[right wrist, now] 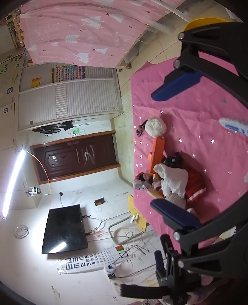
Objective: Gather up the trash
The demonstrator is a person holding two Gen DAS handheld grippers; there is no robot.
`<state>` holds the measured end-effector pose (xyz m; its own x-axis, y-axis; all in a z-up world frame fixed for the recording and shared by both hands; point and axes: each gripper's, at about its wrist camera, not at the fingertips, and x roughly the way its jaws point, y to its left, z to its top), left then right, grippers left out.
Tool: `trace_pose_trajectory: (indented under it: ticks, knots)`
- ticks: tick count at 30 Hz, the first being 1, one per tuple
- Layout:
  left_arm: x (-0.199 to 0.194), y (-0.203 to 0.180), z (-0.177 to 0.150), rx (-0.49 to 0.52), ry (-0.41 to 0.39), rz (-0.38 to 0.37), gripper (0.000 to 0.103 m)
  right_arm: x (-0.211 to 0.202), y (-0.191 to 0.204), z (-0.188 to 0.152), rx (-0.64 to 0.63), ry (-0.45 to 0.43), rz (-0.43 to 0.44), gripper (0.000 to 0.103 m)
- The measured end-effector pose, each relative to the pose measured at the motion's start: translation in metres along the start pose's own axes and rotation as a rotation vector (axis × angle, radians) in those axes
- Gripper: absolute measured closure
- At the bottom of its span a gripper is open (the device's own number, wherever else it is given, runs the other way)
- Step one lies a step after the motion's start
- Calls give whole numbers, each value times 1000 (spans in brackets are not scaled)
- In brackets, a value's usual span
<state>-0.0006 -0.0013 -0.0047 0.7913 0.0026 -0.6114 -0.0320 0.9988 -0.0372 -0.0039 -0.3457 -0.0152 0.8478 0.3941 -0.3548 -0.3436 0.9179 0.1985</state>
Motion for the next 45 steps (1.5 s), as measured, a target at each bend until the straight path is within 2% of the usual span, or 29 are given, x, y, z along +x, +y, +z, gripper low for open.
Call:
trace_pose_trajectory:
  ticks: [45]
  knots:
    - [1,2,1,-3,3,-2,9,-1,-1,2,-1,-1,-3,4]
